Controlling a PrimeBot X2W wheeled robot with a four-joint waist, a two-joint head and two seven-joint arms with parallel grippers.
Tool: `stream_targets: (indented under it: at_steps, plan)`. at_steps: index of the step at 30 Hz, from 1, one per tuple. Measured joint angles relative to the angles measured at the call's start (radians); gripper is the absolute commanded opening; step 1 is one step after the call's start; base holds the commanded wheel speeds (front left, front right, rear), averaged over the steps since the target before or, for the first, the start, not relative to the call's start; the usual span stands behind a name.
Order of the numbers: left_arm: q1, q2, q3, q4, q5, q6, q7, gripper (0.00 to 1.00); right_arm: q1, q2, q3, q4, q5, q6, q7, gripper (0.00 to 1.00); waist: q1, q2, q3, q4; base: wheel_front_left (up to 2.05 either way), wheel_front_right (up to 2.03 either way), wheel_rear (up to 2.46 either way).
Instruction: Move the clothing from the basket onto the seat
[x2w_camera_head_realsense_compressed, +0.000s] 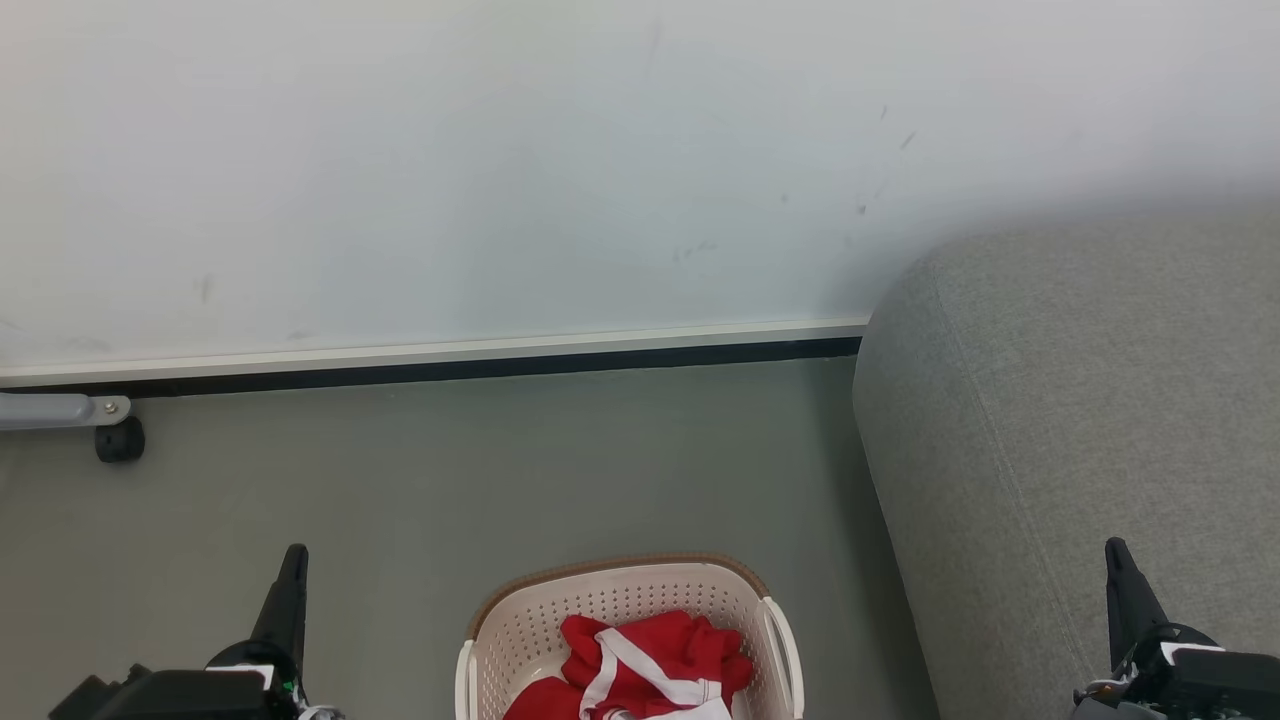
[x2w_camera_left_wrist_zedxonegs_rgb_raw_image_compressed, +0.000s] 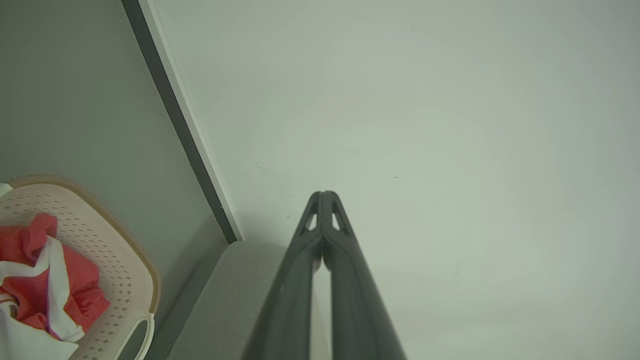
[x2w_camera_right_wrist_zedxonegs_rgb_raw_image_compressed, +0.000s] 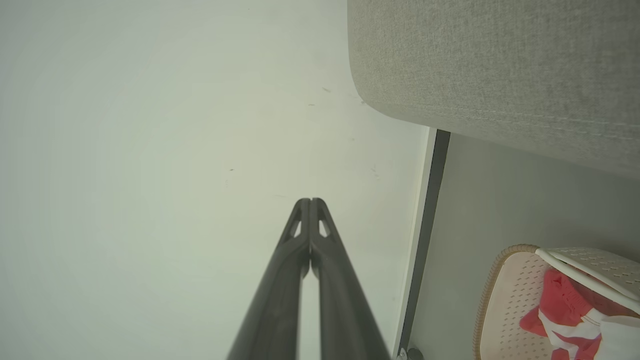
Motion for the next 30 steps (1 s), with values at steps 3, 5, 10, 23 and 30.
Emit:
stream_targets:
  at_steps: [3,5,10,23,30]
  plan:
    - [0.000,0.000,0.000,0.000,0.000,0.000,0.000,0.00,0.000,0.000,0.000,0.000,0.000,0.000,0.000,0.00,0.0000,0.0000,0.000,0.000,0.00,0.00,0.00]
    - [0.000,0.000,0.000,0.000,0.000,0.000,0.000,0.00,0.000,0.000,0.000,0.000,0.000,0.000,0.000,0.00,0.0000,0.0000,0.000,0.000,0.00,0.00,0.00]
    - [0.000,0.000,0.000,0.000,0.000,0.000,0.000,0.00,0.000,0.000,0.000,0.000,0.000,0.000,0.000,0.00,0.0000,0.0000,0.000,0.000,0.00,0.00,0.00]
    - [0.000,0.000,0.000,0.000,0.000,0.000,0.000,0.00,0.000,0.000,0.000,0.000,0.000,0.000,0.000,0.00,0.0000,0.0000,0.000,0.000,0.00,0.00,0.00]
    - [0.000,0.000,0.000,0.000,0.000,0.000,0.000,0.00,0.000,0.000,0.000,0.000,0.000,0.000,0.000,0.00,0.0000,-0.0001,0.000,0.000,0.00,0.00,0.00]
